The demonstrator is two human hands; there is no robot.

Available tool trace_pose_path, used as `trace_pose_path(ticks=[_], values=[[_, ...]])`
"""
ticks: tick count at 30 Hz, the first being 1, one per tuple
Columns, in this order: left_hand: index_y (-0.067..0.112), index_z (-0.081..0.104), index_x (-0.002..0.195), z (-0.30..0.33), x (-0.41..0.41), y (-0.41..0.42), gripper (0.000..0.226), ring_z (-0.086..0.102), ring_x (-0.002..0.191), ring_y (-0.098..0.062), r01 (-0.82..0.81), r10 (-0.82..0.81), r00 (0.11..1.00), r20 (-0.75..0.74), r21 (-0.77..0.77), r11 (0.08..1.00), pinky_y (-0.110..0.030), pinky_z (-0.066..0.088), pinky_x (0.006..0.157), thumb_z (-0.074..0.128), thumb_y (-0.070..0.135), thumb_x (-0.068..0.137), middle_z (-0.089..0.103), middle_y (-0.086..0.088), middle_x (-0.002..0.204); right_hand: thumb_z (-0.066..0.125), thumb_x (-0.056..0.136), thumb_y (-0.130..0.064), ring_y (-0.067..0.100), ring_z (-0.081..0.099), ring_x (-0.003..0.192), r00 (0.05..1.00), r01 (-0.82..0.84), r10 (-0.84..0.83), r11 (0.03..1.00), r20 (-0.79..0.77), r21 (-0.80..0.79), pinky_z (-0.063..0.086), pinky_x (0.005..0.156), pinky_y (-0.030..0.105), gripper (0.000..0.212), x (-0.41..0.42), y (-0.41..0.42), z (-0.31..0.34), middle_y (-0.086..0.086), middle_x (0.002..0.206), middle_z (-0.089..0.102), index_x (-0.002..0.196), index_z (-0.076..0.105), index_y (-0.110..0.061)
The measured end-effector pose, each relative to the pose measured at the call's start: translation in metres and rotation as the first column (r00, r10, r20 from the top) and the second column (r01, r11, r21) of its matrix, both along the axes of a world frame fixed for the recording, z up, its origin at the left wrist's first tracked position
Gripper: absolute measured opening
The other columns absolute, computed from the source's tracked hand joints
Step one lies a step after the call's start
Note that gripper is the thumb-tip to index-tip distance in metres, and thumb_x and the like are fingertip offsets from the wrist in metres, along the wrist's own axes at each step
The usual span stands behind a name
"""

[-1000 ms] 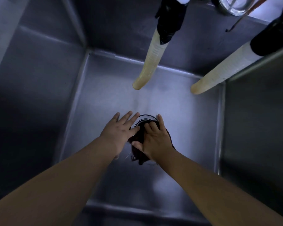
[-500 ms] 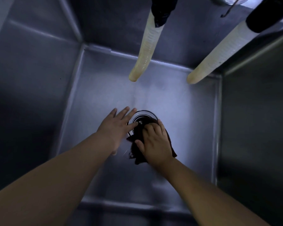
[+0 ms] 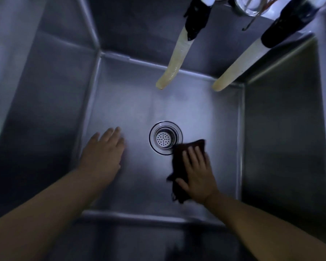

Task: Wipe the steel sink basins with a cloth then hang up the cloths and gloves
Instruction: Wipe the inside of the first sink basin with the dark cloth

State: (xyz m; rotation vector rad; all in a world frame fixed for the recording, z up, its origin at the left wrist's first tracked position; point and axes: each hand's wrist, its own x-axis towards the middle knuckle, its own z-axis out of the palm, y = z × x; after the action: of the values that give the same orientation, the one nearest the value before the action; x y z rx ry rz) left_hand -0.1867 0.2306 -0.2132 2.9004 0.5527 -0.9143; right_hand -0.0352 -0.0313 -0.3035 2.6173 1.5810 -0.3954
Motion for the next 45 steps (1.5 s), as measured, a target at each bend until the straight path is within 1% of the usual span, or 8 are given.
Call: trace_pose_path(ticks=[3, 7, 10, 18, 28, 37, 42, 45], values=[[0.016, 0.04, 0.138, 0.019, -0.019, 0.011, 0.061, 0.025, 0.14, -0.025, -0.078, 0.079, 0.992, 0.095, -0.009, 0.997, -0.042, 0.027, 0.109, 0.06, 0.034, 0.083, 0.027, -0.01, 0.153, 0.033, 0.084, -0.061, 0.045, 0.018, 0.141, 0.963, 0.269, -0.268, 0.963, 0.036, -0.029, 0.013, 0.114, 0.056, 0.083, 0.021, 0.036, 0.002, 0.027, 0.151, 0.027, 0.145, 0.033, -0.004], [0.02, 0.038, 0.137, 0.027, -0.043, 0.017, 0.056, 0.027, 0.137, -0.023, -0.18, 0.182, 0.98, 0.084, -0.027, 0.983, -0.04, 0.028, 0.107, 0.056, 0.036, 0.087, 0.027, -0.005, 0.152, 0.028, 0.09, -0.057, 0.038, 0.008, 0.145, 0.95, 0.307, -0.305, 0.951, 0.069, -0.038, 0.006, 0.116, 0.054, 0.075, 0.042, 0.097, -0.005, 0.021, 0.156, 0.016, 0.151, 0.018, -0.013], [0.018, 0.039, 0.137, 0.022, -0.056, 0.013, 0.051, 0.033, 0.134, -0.022, -0.255, 0.264, 0.959, 0.104, -0.091, 0.963, -0.036, 0.031, 0.108, 0.052, 0.034, 0.09, 0.035, -0.003, 0.148, 0.032, 0.095, -0.049, 0.033, 0.004, 0.146, 0.974, 0.212, -0.209, 0.977, 0.083, -0.027, 0.003, 0.117, 0.051, 0.066, 0.047, 0.135, -0.011, 0.015, 0.158, 0.012, 0.152, 0.013, -0.021], [0.011, 0.053, 0.098, 0.012, -0.048, 0.023, 0.014, 0.051, 0.102, -0.038, -0.455, 0.478, 0.863, 0.161, -0.16, 0.876, -0.042, 0.044, 0.081, 0.046, 0.021, 0.09, 0.059, -0.015, 0.111, 0.035, 0.093, -0.046, 0.031, 0.003, 0.147, 0.975, -0.223, 0.223, 0.975, 0.017, -0.004, 0.002, 0.117, 0.048, 0.065, -0.013, 0.19, -0.014, 0.011, 0.159, 0.01, 0.151, 0.014, -0.026], [0.009, 0.051, 0.099, 0.007, -0.053, 0.028, 0.014, 0.052, 0.108, -0.04, -0.522, 0.533, 0.844, 0.066, -0.128, 0.843, -0.042, 0.043, 0.082, 0.041, 0.016, 0.093, 0.056, -0.022, 0.116, 0.041, 0.09, -0.045, 0.036, 0.012, 0.145, 0.782, -0.618, 0.615, 0.786, -0.099, 0.006, 0.008, 0.117, 0.053, 0.066, -0.06, 0.06, -0.004, 0.015, 0.156, 0.021, 0.149, 0.026, -0.019], [0.009, 0.051, 0.095, 0.011, -0.05, 0.024, 0.012, 0.051, 0.106, -0.041, -0.47, 0.479, 0.867, 0.136, -0.09, 0.878, -0.043, 0.044, 0.078, 0.042, 0.014, 0.09, 0.057, -0.02, 0.112, 0.027, 0.091, -0.059, 0.049, 0.04, 0.127, 0.803, -0.585, 0.591, 0.761, -0.071, -0.281, 0.012, 0.11, 0.058, 0.07, 0.014, -0.066, 0.031, 0.026, 0.14, 0.042, 0.142, 0.029, -0.01], [0.008, 0.052, 0.102, 0.012, -0.048, 0.023, 0.016, 0.049, 0.11, -0.038, -0.457, 0.463, 0.88, 0.11, -0.073, 0.886, -0.042, 0.042, 0.081, 0.041, 0.014, 0.091, 0.055, -0.018, 0.116, 0.035, 0.089, -0.056, 0.042, 0.022, 0.138, 0.619, -0.785, 0.775, 0.611, -0.128, -0.101, 0.01, 0.112, 0.059, 0.066, -0.033, -0.005, 0.011, 0.015, 0.149, 0.028, 0.145, 0.036, -0.019], [0.008, 0.052, 0.103, 0.01, -0.048, 0.022, 0.017, 0.05, 0.109, -0.038, -0.44, 0.445, 0.889, 0.107, -0.069, 0.895, -0.039, 0.039, 0.076, 0.041, 0.015, 0.092, 0.055, -0.017, 0.116, 0.033, 0.093, -0.054, 0.037, 0.016, 0.143, 0.591, -0.804, 0.8, 0.595, -0.106, 0.004, 0.006, 0.115, 0.056, 0.062, -0.071, 0.049, -0.002, 0.013, 0.153, 0.025, 0.146, 0.033, -0.022]])
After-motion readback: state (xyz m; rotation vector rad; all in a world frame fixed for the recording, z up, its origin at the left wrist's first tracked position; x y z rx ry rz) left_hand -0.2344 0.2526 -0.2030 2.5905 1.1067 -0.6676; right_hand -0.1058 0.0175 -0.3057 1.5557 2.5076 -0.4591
